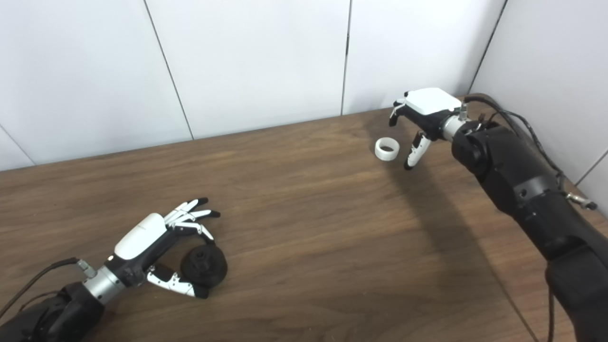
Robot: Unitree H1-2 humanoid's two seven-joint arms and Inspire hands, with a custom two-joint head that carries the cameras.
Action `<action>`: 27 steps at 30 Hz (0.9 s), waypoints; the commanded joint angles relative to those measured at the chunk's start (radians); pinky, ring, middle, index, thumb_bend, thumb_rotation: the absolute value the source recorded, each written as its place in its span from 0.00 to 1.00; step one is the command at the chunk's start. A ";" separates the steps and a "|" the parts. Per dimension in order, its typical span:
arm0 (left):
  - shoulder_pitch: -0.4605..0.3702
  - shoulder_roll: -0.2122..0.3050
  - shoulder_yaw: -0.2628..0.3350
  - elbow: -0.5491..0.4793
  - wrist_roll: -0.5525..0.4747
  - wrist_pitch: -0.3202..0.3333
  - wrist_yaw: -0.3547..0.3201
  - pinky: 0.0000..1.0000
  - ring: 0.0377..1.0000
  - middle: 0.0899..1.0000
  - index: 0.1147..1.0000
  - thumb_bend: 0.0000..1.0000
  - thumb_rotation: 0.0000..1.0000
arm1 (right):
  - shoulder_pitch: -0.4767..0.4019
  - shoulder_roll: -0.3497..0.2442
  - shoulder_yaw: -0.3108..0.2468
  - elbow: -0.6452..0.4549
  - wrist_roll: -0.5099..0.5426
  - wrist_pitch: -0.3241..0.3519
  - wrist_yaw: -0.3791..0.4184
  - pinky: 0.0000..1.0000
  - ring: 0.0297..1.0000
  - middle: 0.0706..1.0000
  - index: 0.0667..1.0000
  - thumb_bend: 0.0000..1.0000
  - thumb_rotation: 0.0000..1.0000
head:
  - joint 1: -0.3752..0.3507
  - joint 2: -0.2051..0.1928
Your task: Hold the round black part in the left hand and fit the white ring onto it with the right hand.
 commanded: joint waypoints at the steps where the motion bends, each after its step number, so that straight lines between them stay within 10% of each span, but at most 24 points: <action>1: 0.048 0.041 -0.042 0.016 0.059 0.016 -0.074 1.00 1.00 0.87 0.41 0.53 0.06 | -0.066 -0.028 -0.010 -0.002 -0.002 -0.028 -0.017 1.00 1.00 0.93 0.69 0.99 0.19 | 0.003 0.000; 27: 0.057 0.048 -0.039 0.011 0.050 0.016 -0.082 1.00 1.00 0.87 0.41 0.53 0.06 | -0.068 0.029 -0.004 0.049 -0.021 -0.099 -0.073 0.99 1.00 0.91 0.67 0.93 0.18 | 0.005 -0.010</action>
